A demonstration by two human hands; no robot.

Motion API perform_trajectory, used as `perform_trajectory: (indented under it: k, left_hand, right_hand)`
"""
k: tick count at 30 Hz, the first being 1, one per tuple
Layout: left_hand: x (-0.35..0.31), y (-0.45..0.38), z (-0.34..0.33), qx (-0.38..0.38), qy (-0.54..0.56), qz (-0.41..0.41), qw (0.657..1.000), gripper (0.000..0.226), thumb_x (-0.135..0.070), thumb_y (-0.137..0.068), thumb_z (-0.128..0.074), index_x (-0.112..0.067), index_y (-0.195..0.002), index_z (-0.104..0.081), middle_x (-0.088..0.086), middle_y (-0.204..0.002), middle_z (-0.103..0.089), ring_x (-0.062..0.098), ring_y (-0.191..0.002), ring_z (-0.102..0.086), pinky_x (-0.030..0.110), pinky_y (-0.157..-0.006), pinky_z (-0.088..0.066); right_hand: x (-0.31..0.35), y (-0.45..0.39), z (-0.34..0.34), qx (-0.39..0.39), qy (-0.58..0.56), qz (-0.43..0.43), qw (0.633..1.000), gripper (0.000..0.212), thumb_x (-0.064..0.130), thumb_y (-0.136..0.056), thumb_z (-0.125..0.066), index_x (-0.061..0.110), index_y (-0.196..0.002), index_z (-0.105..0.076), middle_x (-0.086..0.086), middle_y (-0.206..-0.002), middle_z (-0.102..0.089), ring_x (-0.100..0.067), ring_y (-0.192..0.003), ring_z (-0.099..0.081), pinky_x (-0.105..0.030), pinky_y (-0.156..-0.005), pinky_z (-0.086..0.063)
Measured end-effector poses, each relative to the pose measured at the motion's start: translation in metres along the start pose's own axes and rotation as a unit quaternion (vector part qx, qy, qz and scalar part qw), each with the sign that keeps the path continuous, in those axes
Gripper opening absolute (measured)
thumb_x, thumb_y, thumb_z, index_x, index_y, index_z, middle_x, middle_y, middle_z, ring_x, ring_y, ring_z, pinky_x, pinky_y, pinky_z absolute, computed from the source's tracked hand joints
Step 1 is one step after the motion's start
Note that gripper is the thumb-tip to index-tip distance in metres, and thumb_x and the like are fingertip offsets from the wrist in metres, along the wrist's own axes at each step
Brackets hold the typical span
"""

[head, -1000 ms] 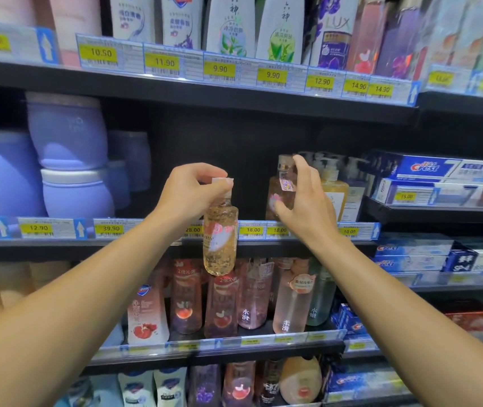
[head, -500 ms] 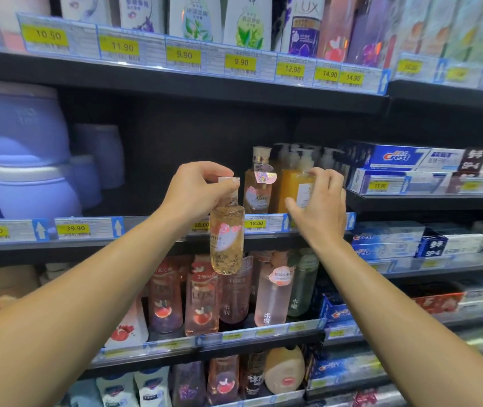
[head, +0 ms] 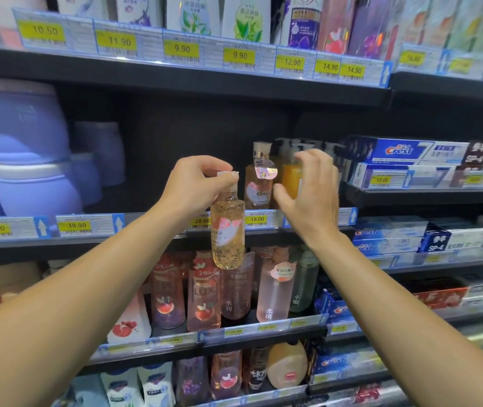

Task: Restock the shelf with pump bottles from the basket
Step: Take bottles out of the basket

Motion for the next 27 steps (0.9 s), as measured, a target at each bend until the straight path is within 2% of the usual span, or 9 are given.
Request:
perform_trajectory:
  k: [2, 4, 6, 10, 14, 17, 22, 25, 27]
  left_hand:
    - [-0.001, 0.0, 0.002, -0.002, 0.001, 0.0, 1.0, 0.018, -0.03, -0.088, -0.071, -0.021, -0.103, -0.072, -0.006, -0.082, -0.066, 0.007, -0.066, -0.059, 0.021, -0.061, -0.046]
    - [-0.001, -0.001, 0.004, -0.002, 0.004, -0.003, 1.0, 0.018, -0.03, -0.087, -0.072, -0.02, -0.102, -0.073, -0.006, -0.079, -0.068, 0.004, -0.061, -0.059, 0.021, -0.06, -0.046]
    - [-0.001, -0.001, 0.007, -0.002, 0.004, -0.005, 1.0, 0.018, -0.03, -0.087, -0.072, -0.02, -0.102, -0.073, -0.006, -0.079, -0.068, 0.003, -0.059, -0.059, 0.02, -0.059, -0.046]
    - [0.002, -0.002, 0.011, -0.008, 0.0, -0.003, 1.0, 0.019, -0.03, -0.088, -0.071, -0.02, -0.104, -0.072, -0.006, -0.084, -0.07, 0.005, -0.067, -0.062, 0.02, -0.061, -0.047]
    - [0.006, -0.005, 0.013, -0.012, 0.004, -0.001, 1.0, 0.018, -0.031, -0.087, -0.072, -0.02, -0.102, -0.073, -0.005, -0.083, -0.071, 0.006, -0.066, -0.062, 0.021, -0.061, -0.047]
    - [0.006, -0.006, 0.014, -0.012, 0.0, -0.003, 1.0, 0.017, -0.031, -0.087, -0.071, -0.021, -0.101, -0.073, -0.005, -0.083, -0.07, 0.006, -0.067, -0.062, 0.021, -0.062, -0.048]
    - [0.008, -0.006, 0.015, -0.016, -0.005, -0.003, 1.0, 0.018, -0.03, -0.088, -0.071, -0.019, -0.102, -0.073, -0.003, -0.088, -0.069, 0.009, -0.072, -0.06, 0.022, -0.063, -0.047]
    - [0.008, -0.006, 0.016, -0.019, -0.002, -0.001, 1.0, 0.018, -0.029, -0.088, -0.07, -0.018, -0.103, -0.073, -0.002, -0.092, -0.069, 0.01, -0.075, -0.061, 0.021, -0.063, -0.047]
    - [0.008, -0.006, 0.016, -0.019, -0.002, 0.0, 1.0, 0.019, -0.029, -0.089, -0.07, -0.018, -0.103, -0.072, -0.002, -0.092, -0.069, 0.009, -0.075, -0.061, 0.021, -0.064, -0.047]
  right_hand:
    - [0.021, -0.007, -0.008, 0.044, 0.012, 0.057, 0.997, 0.067, 0.035, -0.078, -0.071, 0.015, -0.136, -0.044, -0.004, -0.139, -0.042, -0.024, -0.125, -0.039, -0.036, -0.104, -0.035]
    - [0.033, -0.013, -0.019, 0.071, 0.083, 0.101, 0.989, 0.08, 0.041, -0.074, -0.072, 0.014, -0.142, -0.039, -0.006, -0.141, -0.042, -0.029, -0.129, -0.037, -0.042, -0.109, -0.03]
    - [0.037, -0.017, -0.028, 0.082, 0.171, 0.132, 0.973, 0.083, 0.045, -0.071, -0.071, 0.014, -0.141, -0.039, -0.008, -0.136, -0.046, -0.035, -0.128, -0.037, -0.05, -0.111, -0.025]
    - [0.035, -0.022, -0.039, 0.139, 0.248, 0.142, 0.948, 0.07, 0.048, -0.078, -0.065, 0.016, -0.135, -0.039, -0.007, -0.13, -0.045, -0.036, -0.128, -0.033, -0.055, -0.113, -0.016]
    - [0.034, -0.027, -0.043, 0.147, 0.28, 0.14, 0.938, 0.069, 0.048, -0.075, -0.072, 0.016, -0.129, -0.043, -0.008, -0.128, -0.047, -0.035, -0.126, -0.036, -0.055, -0.111, -0.02]
    - [0.036, -0.031, -0.049, 0.185, 0.31, 0.134, 0.923, 0.067, 0.05, -0.076, -0.072, 0.016, -0.128, -0.047, -0.009, -0.131, -0.05, -0.034, -0.125, -0.037, -0.051, -0.108, -0.023]
    - [0.04, -0.039, -0.055, 0.222, 0.342, 0.127, 0.904, 0.034, 0.037, -0.084, -0.07, 0.02, -0.113, -0.062, -0.006, -0.118, -0.063, -0.031, -0.123, -0.045, -0.047, -0.103, -0.029]
    - [0.04, -0.041, -0.055, 0.252, 0.347, 0.112, 0.896, 0.029, 0.032, -0.09, -0.062, 0.017, -0.115, -0.063, -0.008, -0.119, -0.062, -0.032, -0.121, -0.047, -0.048, -0.106, -0.028]
    - [0.04, -0.042, -0.055, 0.257, 0.353, 0.112, 0.893, 0.023, 0.032, -0.092, -0.059, 0.018, -0.109, -0.065, -0.008, -0.118, -0.063, -0.032, -0.123, -0.046, -0.048, -0.106, -0.027]
Point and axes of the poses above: each hand's wrist, its own y-axis away from the middle knuckle, its own z-axis out of the back of the hand, x = y × z, the point moved 6 cm from there along -y, towards the middle knuckle
